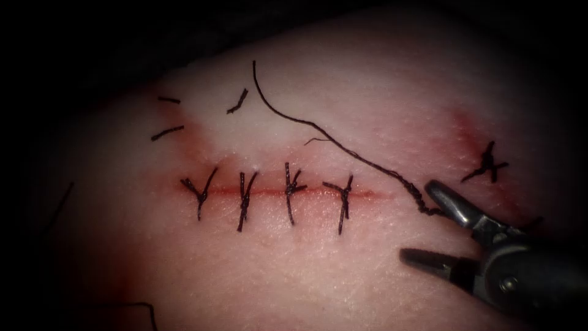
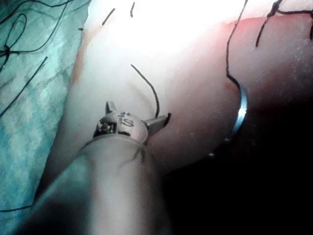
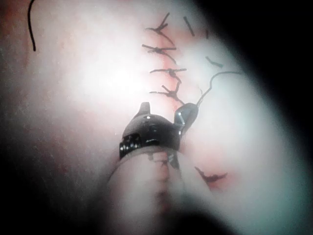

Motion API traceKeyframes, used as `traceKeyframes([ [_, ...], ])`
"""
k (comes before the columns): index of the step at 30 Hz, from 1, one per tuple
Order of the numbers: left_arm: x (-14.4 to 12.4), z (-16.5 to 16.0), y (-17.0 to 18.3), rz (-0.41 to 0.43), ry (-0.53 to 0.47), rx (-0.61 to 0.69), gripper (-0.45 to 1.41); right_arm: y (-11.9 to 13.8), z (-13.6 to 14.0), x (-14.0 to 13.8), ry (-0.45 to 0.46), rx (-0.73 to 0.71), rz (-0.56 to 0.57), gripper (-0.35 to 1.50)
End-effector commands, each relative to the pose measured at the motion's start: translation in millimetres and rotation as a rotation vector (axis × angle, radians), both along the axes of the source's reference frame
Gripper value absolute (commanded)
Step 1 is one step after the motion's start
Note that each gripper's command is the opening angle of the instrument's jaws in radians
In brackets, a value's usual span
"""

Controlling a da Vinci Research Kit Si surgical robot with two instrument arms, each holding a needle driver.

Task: Wound Closure
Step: Set down the suture off-cut with left needle holder

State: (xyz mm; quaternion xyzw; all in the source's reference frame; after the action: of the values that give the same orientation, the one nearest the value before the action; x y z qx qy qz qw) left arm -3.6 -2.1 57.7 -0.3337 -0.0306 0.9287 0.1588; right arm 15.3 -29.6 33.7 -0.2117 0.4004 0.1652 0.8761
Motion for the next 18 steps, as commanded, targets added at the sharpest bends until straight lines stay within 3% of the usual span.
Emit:
traceKeyframes([
  [1, -0.4, -0.1, 1.2, -0.016, -0.017, 0.023, 0.51, 0.8, 0.2, 1.2, 0.004, -0.003, 0.001, 1.26],
  [5, -2.1, -2.8, 3.5, -0.116, -0.098, 0.042, 0.39, 0.8, 0.1, 1.3, 0.005, 0.003, 0.004, 1.25],
  [8, -6.2, -5.5, 4.8, -0.195, -0.247, 0.073, 0.39, 0.7, 0.0, 1.7, 0.013, 0.015, 0.015, 1.25],
  [10, -10.0, -7.4, 4.9, -0.167, -0.313, 0.069, 0.41, 0.6, -0.2, 1.9, 0.028, 0.035, 0.031, 1.2],
  [15, -18.7, -10.2, 3.7, -0.146, -0.303, -0.006, 0.71, 0.3, -1.0, 2.2, 0.042, 0.053, 0.044, 1.13],
  [16, -20.8, -10.3, 3.3, -0.157, -0.303, -0.064, 0.72, 0.2, -1.1, 2.2, 0.042, 0.053, 0.043, 1.13],
  [18, -22.3, -9.8, 2.7, -0.157, -0.301, -0.144, 0.69, 0.1, -1.1, 2.1, 0.042, 0.053, 0.043, 1.13],
])
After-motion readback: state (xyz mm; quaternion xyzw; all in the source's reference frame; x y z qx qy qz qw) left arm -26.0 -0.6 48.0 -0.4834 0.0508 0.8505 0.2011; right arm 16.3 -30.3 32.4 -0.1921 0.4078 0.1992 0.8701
